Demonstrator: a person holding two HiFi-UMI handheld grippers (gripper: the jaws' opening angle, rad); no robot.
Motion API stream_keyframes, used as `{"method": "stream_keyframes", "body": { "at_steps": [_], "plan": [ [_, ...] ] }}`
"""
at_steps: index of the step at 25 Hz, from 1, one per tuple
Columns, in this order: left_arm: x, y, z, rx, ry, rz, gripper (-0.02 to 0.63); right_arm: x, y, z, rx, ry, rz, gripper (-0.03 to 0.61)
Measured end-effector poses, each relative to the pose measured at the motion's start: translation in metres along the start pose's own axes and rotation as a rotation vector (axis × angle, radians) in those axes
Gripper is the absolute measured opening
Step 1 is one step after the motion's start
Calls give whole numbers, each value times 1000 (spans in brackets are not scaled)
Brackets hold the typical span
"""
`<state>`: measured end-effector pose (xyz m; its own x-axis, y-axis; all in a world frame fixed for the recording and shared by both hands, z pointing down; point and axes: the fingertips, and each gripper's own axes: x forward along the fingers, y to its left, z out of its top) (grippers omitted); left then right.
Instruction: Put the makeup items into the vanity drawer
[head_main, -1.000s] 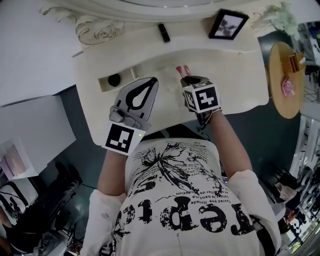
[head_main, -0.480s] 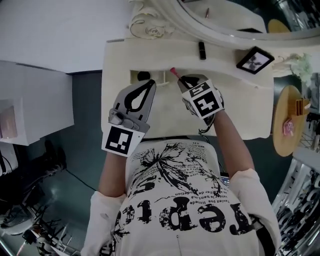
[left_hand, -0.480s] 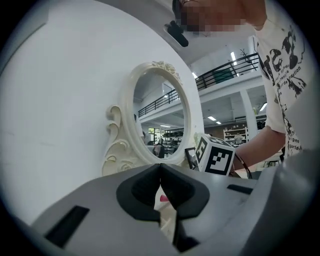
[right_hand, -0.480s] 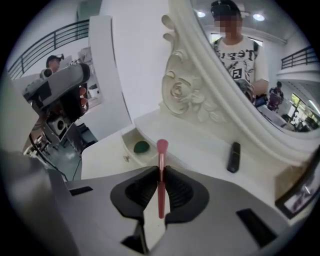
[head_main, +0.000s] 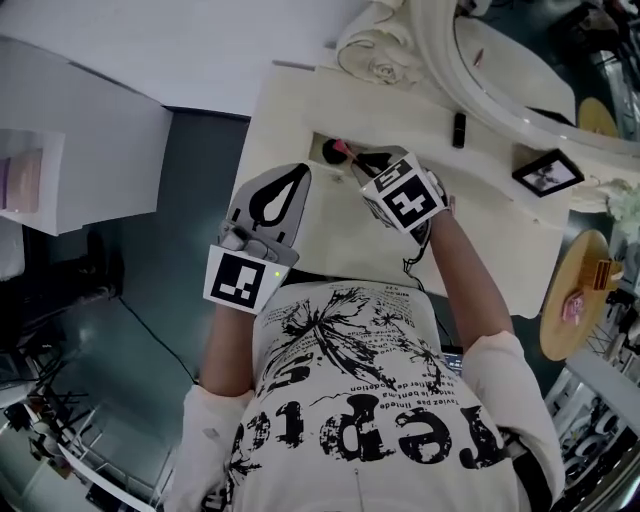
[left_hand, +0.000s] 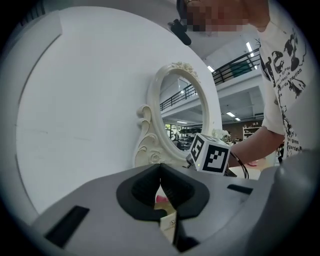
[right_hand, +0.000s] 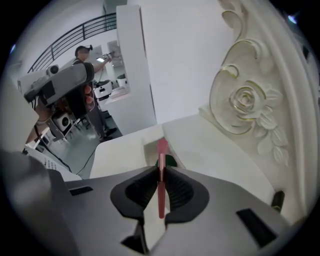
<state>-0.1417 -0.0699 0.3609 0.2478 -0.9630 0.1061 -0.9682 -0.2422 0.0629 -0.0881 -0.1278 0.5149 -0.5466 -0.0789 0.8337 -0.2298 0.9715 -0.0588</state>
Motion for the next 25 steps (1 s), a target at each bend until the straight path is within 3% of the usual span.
{"method": "stream_keyframes", "body": {
  "at_steps": [9,13,17,25],
  "plan": [
    [-23,16,-3,-5,11,77,14,21,14,15,-79,27,35,63],
    [-20,17,-14,-14,21,79,14,29,5,11,-58,16,8,64],
    [-14,9,-19,-13,26,62,14,25,1,7,21,-28,18,230],
    [-4,-13,-2,-3,-1,-15,14,-8,-10,-6,111,-75,-59,245]
  ]
}}
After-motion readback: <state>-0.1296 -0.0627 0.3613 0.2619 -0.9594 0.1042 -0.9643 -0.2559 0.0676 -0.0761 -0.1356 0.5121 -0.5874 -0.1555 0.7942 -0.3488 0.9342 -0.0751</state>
